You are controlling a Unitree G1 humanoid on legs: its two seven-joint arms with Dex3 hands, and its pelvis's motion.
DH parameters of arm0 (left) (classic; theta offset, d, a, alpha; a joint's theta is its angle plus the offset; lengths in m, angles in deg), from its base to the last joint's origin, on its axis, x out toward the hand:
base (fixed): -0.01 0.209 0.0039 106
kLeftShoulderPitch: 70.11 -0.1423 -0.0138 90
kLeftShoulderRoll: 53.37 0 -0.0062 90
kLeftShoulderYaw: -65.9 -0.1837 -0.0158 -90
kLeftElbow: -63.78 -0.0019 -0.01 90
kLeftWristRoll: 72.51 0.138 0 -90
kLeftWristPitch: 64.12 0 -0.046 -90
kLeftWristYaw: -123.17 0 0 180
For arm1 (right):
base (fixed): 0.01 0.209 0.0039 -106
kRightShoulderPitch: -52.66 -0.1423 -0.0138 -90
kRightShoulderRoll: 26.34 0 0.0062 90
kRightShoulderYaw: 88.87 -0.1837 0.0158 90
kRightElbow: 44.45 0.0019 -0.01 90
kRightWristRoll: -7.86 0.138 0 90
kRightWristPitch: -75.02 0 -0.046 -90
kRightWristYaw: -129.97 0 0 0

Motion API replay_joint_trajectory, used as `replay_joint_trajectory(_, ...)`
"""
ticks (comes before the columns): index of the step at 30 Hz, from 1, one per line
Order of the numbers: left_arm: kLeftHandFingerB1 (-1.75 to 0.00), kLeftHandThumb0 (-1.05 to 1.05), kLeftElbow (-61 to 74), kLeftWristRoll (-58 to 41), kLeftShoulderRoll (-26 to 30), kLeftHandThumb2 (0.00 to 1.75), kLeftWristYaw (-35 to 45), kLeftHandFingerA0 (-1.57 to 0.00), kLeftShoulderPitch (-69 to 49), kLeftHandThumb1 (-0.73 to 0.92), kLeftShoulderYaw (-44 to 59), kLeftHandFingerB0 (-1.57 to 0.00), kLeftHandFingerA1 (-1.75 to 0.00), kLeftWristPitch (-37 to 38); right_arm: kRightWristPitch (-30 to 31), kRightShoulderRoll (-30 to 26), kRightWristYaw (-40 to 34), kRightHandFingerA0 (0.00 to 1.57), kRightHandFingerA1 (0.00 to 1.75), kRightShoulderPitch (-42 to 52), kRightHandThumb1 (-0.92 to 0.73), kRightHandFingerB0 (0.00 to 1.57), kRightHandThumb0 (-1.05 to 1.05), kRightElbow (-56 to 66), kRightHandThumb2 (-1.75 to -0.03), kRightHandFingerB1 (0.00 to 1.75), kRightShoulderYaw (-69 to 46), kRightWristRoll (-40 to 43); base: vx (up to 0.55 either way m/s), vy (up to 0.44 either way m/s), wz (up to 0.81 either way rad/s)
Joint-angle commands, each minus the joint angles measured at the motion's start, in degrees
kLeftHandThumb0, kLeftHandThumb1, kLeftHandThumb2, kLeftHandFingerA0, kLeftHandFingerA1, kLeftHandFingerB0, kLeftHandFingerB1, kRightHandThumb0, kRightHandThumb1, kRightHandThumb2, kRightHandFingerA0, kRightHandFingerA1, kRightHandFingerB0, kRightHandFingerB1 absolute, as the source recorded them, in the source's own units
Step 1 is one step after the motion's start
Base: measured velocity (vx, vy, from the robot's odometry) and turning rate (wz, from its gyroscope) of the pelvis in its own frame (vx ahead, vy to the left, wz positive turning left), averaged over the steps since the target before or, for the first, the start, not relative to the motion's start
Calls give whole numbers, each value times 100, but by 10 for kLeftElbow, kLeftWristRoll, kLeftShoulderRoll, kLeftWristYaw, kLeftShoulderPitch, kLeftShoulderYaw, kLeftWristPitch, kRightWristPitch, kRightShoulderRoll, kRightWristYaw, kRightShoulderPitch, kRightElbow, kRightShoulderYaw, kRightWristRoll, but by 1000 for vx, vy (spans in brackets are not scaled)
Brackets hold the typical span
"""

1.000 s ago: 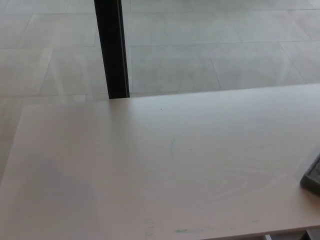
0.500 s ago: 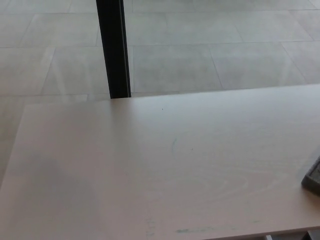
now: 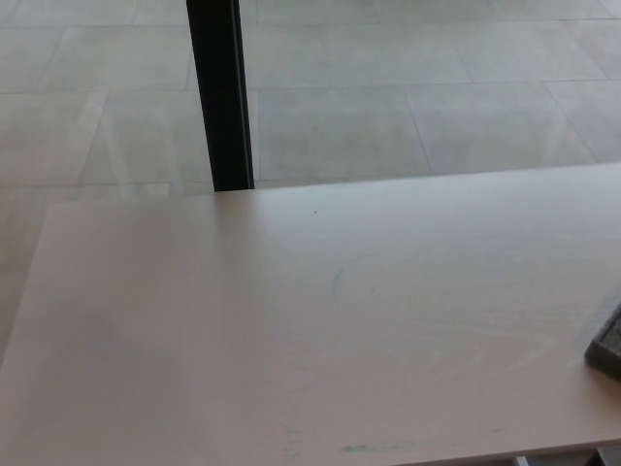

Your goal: The robot uses its right hand to hold the eraser kept in the middle of the desk and use it to wipe the desk by swiping its surface twice

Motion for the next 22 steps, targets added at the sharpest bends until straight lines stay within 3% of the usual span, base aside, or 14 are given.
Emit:
replay_joint_trajectory(1,-68,-54,3,9,13,61,-3,-62,-1,71,-4,-57,-97,10,-2,-1,5,113,92,6,-51,62,-74,6,-70,103,4,10,0,0,0)
replay_joint_trajectory(5,-69,-54,2,10,14,60,-9,-62,1,71,-7,-57,-97,7,7,0,3,115,91,9,-51,60,-77,15,-71,103,7,11,0,0,0)
replay_joint_trajectory(6,-67,-53,0,8,14,60,-9,-64,2,71,-6,-57,-98,7,5,-1,6,113,97,10,-40,65,-74,14,-100,95,9,10,0,0,0)
replay_joint_trajectory(8,-67,-53,-3,5,15,60,-9,-64,2,71,-3,-57,-98,7,3,-1,9,113,97,10,-40,65,-74,14,-100,95,13,9,0,0,0)
replay_joint_trajectory(9,-68,-54,-1,1,13,60,-9,-66,3,70,1,-58,-105,7,6,-1,10,112,89,11,-53,59,-74,16,-70,102,14,9,0,0,0)
replay_joint_trajectory(22,-69,-54,-8,-1,11,60,-8,-66,10,70,8,-60,-104,10,7,-5,-8,119,86,8,-49,63,-73,2,-70,102,11,9,0,0,0)
